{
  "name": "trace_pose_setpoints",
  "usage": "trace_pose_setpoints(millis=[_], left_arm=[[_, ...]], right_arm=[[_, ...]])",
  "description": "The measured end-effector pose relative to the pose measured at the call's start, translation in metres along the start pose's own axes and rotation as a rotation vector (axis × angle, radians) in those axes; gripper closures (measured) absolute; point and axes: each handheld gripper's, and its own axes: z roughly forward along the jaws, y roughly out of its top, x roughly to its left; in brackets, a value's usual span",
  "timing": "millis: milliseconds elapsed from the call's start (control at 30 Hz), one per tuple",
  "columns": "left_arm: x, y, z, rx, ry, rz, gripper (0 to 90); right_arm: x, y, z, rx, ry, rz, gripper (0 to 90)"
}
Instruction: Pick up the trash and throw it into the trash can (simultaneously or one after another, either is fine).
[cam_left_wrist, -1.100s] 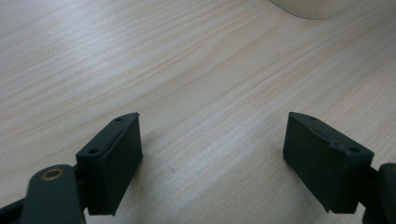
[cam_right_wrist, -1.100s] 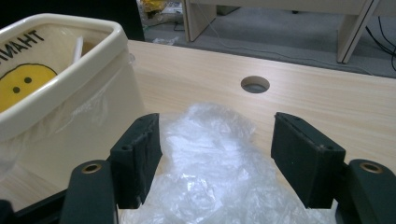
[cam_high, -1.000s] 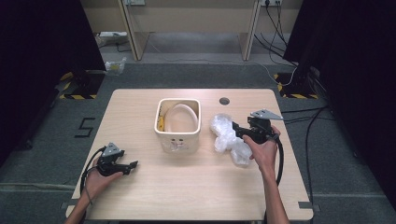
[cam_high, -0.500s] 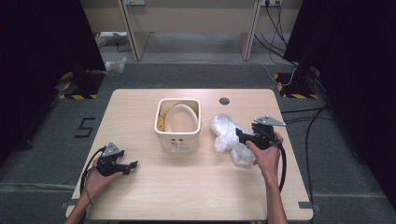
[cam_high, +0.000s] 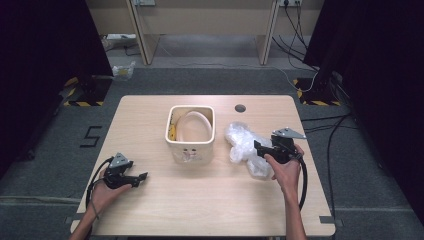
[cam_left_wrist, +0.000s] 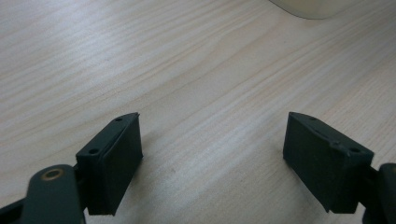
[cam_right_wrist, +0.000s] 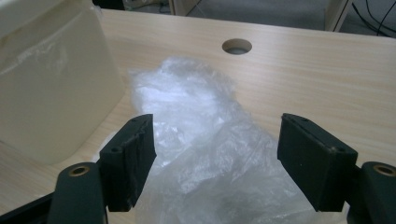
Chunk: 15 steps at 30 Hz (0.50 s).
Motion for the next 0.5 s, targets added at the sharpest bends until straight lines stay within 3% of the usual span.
trace_pose_setpoints(millis=[400,500], left_arm=[[0.000,0.000,0.000,0.000,0.000,0.000,18.6],[0.000,0.000,0.000,0.000,0.000,0.000,18.6]], right_arm=[[0.000,-0.013,0.022,0.072,-0.016,-0.013,19.9],[0.002,-0.016,0.028,0.092,-0.019,-0.045,30.1]])
